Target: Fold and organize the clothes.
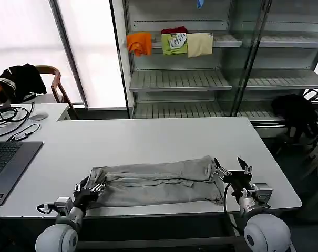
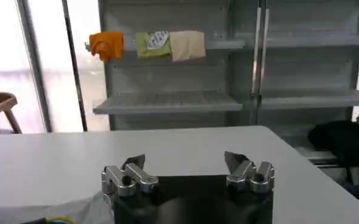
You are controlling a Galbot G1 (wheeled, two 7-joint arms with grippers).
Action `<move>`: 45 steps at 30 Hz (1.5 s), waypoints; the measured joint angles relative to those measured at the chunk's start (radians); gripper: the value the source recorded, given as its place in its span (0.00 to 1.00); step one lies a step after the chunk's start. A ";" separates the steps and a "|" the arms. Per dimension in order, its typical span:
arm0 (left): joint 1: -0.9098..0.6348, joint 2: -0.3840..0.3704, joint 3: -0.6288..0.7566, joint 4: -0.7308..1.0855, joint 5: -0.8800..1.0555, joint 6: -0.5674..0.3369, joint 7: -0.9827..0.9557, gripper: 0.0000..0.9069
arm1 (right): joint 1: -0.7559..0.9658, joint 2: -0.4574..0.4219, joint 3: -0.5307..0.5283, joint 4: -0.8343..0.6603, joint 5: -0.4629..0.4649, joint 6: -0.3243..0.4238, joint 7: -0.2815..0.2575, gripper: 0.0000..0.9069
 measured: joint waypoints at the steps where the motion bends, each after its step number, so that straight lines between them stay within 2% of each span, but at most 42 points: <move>1: 0.000 -0.001 0.000 0.004 0.000 -0.001 0.001 0.04 | 0.002 0.000 -0.001 -0.001 0.001 0.000 0.000 1.00; 18: -0.005 -0.013 -0.011 0.046 0.000 -0.034 0.026 0.01 | 0.034 -0.012 0.008 -0.025 0.028 -0.005 0.002 1.00; 29: 0.006 0.022 -0.073 0.038 -0.025 -0.041 0.028 0.01 | 0.056 -0.006 -0.010 -0.039 0.029 -0.006 0.005 1.00; 33: 0.015 0.073 -0.129 0.039 -0.048 -0.040 0.027 0.01 | 0.065 -0.002 -0.019 -0.039 0.028 -0.008 0.005 1.00; 45: 0.024 0.329 -0.330 0.082 -0.129 -0.027 0.036 0.01 | 0.057 0.005 -0.018 -0.027 0.023 -0.012 0.006 1.00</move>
